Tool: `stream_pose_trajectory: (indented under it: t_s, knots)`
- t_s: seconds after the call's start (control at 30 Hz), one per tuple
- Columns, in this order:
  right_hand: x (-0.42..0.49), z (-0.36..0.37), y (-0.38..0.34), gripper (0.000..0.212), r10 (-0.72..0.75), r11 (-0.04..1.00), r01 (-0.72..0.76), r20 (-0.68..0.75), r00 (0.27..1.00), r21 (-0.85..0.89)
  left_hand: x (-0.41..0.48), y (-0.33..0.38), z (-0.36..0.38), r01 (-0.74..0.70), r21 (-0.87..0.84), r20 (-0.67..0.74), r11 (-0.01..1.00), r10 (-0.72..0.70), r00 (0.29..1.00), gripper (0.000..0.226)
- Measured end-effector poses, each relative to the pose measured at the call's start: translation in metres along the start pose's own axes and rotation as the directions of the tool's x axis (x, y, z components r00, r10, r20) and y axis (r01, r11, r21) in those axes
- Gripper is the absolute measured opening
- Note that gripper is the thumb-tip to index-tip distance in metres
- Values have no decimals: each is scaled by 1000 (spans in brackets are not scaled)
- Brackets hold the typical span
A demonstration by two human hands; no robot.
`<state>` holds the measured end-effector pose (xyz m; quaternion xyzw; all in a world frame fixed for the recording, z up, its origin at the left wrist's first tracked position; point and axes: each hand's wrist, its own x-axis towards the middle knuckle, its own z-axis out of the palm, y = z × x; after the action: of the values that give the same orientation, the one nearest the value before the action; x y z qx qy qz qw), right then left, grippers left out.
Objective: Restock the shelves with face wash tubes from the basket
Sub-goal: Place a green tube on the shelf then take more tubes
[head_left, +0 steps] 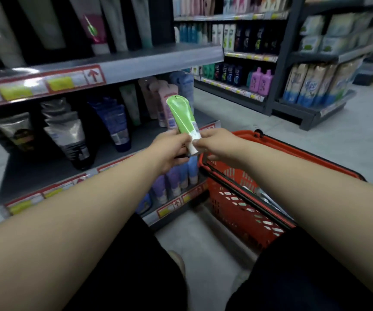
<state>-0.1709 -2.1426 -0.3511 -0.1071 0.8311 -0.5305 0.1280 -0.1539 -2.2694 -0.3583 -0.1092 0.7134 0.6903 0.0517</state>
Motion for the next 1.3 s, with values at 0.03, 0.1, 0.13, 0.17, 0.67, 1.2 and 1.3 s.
stream_pose_trajectory:
  t_s: [0.03,0.1,0.13,0.17,0.67,1.2,1.3]
  knots:
    - [-1,5,-5,20,-21,1000,21,-1,1000,-4,-6,2,-8,-23,-11,1,1000,23,1000,18]
    - [1,15,-11,22,-66,998,65,-14,998,-25,-11,2,-23,-71,-19,-18,997,71,997,18]
    - [4,20,-14,22,-81,996,80,-20,997,-49,-10,0,-30,-90,-6,-38,996,90,995,18]
    - [7,24,-17,21,-90,993,88,-25,996,-76,-9,-2,-36,-111,8,-61,994,111,992,18]
    - [164,94,-16,50,-176,951,136,-125,976,-277,95,-22,-85,-256,34,-322,966,253,912,38]
    - [209,109,10,39,-291,903,246,-78,954,-353,143,-45,-99,-130,276,-424,952,242,873,41]
    - [189,101,5,45,-293,907,248,-85,952,-339,128,-41,-99,-157,311,-401,937,279,873,40]
